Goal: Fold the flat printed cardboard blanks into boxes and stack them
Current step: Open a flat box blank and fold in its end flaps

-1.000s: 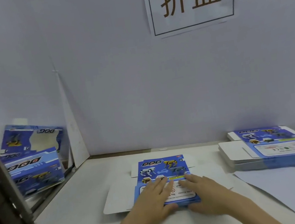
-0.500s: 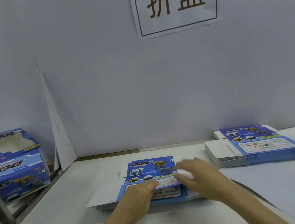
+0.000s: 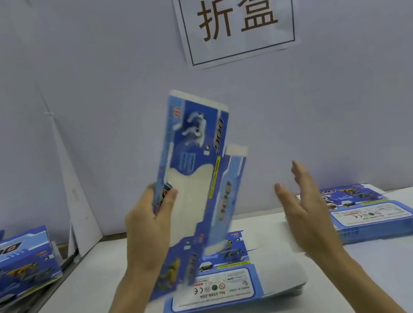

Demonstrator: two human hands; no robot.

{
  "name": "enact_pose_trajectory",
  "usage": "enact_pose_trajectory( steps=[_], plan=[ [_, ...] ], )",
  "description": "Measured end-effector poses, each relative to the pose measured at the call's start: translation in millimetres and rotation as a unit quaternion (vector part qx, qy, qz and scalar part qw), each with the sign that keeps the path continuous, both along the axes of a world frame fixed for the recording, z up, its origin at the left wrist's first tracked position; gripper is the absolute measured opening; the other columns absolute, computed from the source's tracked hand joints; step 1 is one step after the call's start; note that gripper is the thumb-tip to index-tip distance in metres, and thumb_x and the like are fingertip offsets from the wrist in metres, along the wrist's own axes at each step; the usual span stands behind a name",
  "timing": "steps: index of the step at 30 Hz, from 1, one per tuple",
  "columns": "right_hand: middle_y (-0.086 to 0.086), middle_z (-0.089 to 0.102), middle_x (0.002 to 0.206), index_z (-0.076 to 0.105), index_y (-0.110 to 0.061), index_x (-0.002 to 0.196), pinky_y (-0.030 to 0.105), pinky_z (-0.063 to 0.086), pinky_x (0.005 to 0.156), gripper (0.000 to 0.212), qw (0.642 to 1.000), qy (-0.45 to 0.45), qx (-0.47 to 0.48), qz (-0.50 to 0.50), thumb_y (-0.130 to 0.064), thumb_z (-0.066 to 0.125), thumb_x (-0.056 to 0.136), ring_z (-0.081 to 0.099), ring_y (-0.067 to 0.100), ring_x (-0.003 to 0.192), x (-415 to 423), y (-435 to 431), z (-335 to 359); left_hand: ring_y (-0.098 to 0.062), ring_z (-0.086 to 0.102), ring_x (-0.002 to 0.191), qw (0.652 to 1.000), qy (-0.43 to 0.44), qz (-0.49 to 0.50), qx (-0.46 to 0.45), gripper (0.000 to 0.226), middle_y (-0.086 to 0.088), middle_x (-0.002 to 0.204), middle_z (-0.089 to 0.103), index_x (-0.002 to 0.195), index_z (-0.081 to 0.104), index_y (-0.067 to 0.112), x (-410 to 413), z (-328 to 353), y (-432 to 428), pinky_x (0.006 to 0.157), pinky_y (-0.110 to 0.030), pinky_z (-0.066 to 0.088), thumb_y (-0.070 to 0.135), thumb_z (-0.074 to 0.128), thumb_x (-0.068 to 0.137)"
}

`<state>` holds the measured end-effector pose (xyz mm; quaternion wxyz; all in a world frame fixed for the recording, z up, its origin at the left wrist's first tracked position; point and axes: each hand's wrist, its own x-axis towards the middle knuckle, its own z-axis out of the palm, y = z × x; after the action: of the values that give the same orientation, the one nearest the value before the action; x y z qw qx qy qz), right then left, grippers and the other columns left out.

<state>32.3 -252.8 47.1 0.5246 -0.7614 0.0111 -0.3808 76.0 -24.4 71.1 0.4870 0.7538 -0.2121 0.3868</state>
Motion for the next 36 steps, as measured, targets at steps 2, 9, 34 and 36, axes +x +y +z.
enact_pose_trajectory(
  steps=[2, 9, 34, 36],
  plan=[
    [-0.006, 0.042, 0.145, 0.031, -0.023, 0.146, 0.02, 0.046, 0.092, 0.054, 0.994, 0.053, 0.053, 0.085, -0.035, 0.049, 0.096, 0.048, -0.001, 0.122, 0.0, 6.8, 5.3, 0.001, 0.059, 0.065, 0.995, 0.027, -0.049, -0.078, 0.025, 0.022, 0.071, 0.061, 0.103, 0.059, 0.022, -8.6, 11.4, -12.5, 0.054, -0.009, 0.046, 0.041, 0.052, 0.088],
    [-0.012, 0.065, 0.103, 0.047, -0.027, 0.124, 0.013, 0.051, 0.054, 0.058, 0.985, 0.026, 0.1, 0.14, -0.057, 0.065, 0.078, 0.066, -0.004, 0.085, -8.1, 12.9, 7.8, -0.011, 0.054, 0.121, 0.964, 0.133, -0.143, -0.178, 0.066, 0.013, 0.132, 0.054, 0.147, 0.025, 0.041, -18.2, -10.8, -40.6, 0.088, -0.035, 0.056, 0.055, 0.041, 0.084],
    [0.006, 0.076, 0.088, 0.068, -0.017, 0.098, 0.025, 0.055, 0.053, 0.033, 0.938, 0.093, 0.19, 0.275, -0.035, 0.07, 0.071, 0.074, 0.023, 0.076, -4.5, -5.0, -1.0, -0.022, 0.073, 0.077, 0.916, 0.298, -0.212, -0.164, 0.052, 0.001, 0.09, 0.075, 0.105, 0.059, 0.023, -3.4, -23.7, -15.0, 0.056, -0.031, 0.058, 0.038, 0.076, 0.058],
    [0.005, 0.076, 0.083, 0.063, -0.016, 0.097, 0.024, 0.055, 0.049, 0.031, 0.935, 0.098, 0.21, 0.267, -0.032, 0.068, 0.071, 0.074, 0.023, 0.072, -3.5, -6.0, -4.0, -0.022, 0.073, 0.074, 0.922, 0.282, -0.19, -0.185, 0.045, 0.002, 0.087, 0.075, 0.1, 0.06, 0.024, -4.8, -25.1, -18.7, 0.054, -0.031, 0.058, 0.033, 0.076, 0.059]
  ],
)
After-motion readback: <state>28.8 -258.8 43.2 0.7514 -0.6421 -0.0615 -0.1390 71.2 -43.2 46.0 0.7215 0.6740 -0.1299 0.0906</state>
